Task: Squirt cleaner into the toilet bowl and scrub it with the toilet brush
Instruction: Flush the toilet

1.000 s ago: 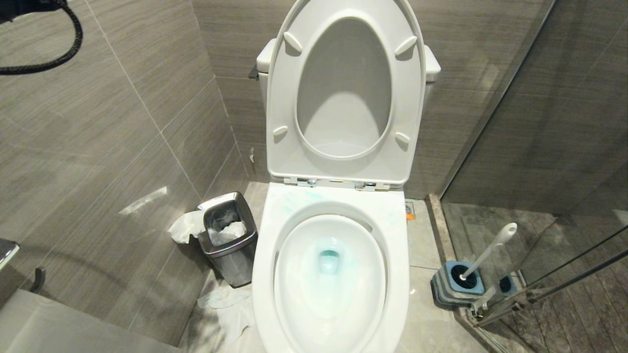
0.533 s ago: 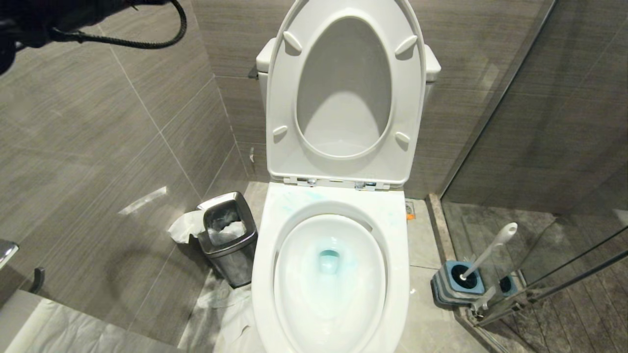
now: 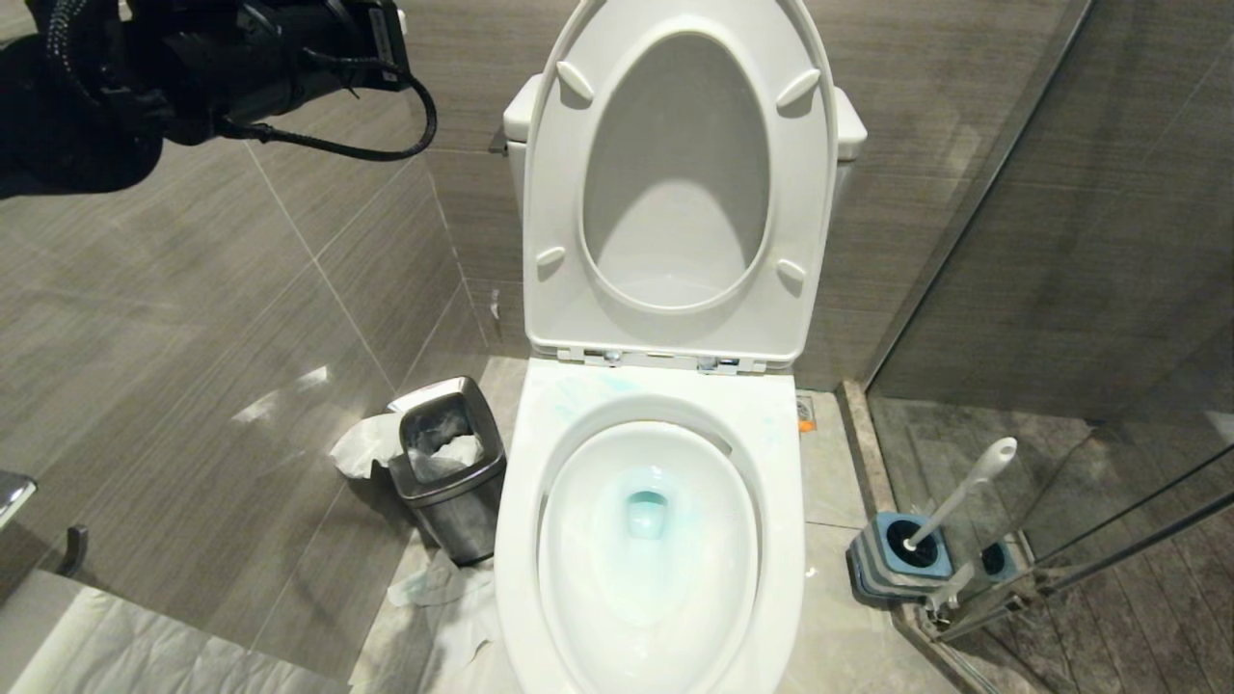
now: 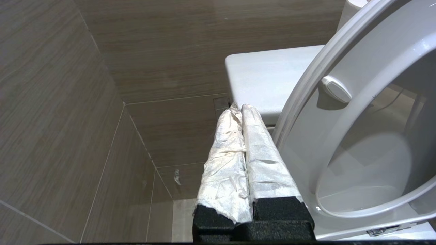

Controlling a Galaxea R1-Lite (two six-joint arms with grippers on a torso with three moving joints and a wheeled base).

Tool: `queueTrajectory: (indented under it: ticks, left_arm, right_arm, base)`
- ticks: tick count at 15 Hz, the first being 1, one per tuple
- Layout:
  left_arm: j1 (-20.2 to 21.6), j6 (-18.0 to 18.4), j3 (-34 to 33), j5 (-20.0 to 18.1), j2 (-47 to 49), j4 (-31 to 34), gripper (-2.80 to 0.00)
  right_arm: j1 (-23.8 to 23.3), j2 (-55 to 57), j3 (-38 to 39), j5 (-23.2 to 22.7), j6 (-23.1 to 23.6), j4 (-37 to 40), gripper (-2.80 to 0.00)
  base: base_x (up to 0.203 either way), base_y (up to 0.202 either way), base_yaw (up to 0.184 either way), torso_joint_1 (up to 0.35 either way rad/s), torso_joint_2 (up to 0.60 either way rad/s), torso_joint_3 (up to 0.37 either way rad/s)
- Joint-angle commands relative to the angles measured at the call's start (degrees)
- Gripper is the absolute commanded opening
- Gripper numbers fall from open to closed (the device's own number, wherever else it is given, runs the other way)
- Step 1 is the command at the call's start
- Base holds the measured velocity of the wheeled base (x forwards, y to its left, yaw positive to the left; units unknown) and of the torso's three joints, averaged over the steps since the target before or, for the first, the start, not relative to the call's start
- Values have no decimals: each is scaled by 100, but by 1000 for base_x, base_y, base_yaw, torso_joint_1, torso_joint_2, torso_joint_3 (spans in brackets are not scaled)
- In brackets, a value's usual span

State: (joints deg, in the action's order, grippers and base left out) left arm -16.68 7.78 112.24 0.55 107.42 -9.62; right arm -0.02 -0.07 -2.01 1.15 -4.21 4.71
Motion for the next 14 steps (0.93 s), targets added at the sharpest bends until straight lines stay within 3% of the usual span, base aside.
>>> queueTrajectory:
  ticks: [1, 9, 14]
  left_arm:
    - [-46, 4, 0, 29, 7, -4, -280]
    - [-130, 13, 0, 65, -43, -22, -280]
    - [-171, 21, 0, 333, -71, -377, -280]
  right_arm:
    - [2, 7, -1, 0, -1, 4, -280]
    - [-6, 7, -1, 0, -1, 4, -280]
    - [2, 7, -1, 0, -1, 4, -280]
  base:
    - [0, 0, 0, 0, 0, 0]
    - [0, 0, 0, 0, 0, 0]
    - [0, 0, 0, 0, 1, -89]
